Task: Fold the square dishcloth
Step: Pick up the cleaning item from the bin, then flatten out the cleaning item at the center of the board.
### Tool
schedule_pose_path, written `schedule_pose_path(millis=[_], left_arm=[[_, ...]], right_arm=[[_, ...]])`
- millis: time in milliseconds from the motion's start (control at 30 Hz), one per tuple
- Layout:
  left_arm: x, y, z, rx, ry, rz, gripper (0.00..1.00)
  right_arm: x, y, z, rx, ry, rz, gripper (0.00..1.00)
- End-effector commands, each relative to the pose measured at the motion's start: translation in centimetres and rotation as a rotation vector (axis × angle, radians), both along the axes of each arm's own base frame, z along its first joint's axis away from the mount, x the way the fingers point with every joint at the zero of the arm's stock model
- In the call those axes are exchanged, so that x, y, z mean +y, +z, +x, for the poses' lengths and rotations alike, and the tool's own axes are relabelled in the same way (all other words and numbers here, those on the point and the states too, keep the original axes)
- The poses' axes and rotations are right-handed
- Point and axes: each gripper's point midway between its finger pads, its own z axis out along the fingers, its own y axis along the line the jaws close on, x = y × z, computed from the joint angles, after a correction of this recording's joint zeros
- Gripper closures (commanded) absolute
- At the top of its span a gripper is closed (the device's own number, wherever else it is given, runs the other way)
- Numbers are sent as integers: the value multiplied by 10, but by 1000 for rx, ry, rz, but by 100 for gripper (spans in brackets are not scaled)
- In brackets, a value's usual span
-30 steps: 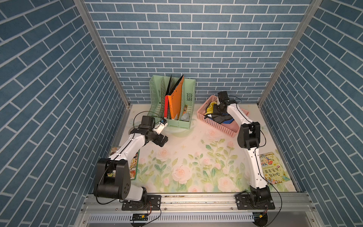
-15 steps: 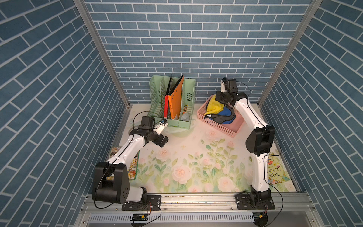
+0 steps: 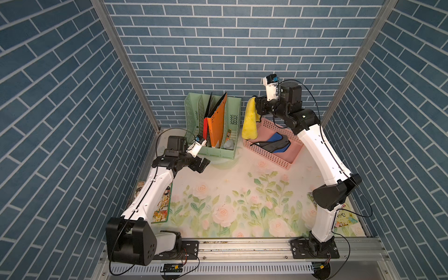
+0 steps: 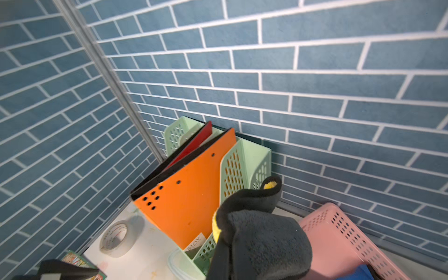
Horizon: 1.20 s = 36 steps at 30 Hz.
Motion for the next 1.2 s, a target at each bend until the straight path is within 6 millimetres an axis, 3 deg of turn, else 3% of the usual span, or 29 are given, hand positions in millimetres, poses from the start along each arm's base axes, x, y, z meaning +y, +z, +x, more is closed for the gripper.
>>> schedule_pose_path(millis=[0,67,133,233,367,500,633,767,967,1167], left_arm=[[-9,23,-8,-18,-30,-58,0],[-7,35,-9,-48,-32,-69,0],[-2,43,-9,-68,-19,-76,0],[5,43,-7,-70,1,-74,0],[5,19,-13,-16,-20,-55,0],[-5,-1,-23,40,-85,-80,0],[-22,-24,-40,114,-195,-104,0],[-33,-49,-43,145,-269,-99,0],[-44,-49,-45,132,-372,-122,0],[-54,-57,-60,145,-476,-165,0]], right_arm=[[26,49,-61,-137,183,13,100],[43,48,-90,-137,268,-10,100],[55,33,-109,-94,340,-29,100],[60,-24,-120,29,397,-101,100],[55,-104,-125,113,382,-284,100],[56,-146,-134,92,411,-449,100],[61,-163,-143,18,458,-554,100],[70,-156,-169,-117,565,-541,100],[51,-125,-209,-452,628,-528,100],[38,-152,-227,-454,684,-614,100]])
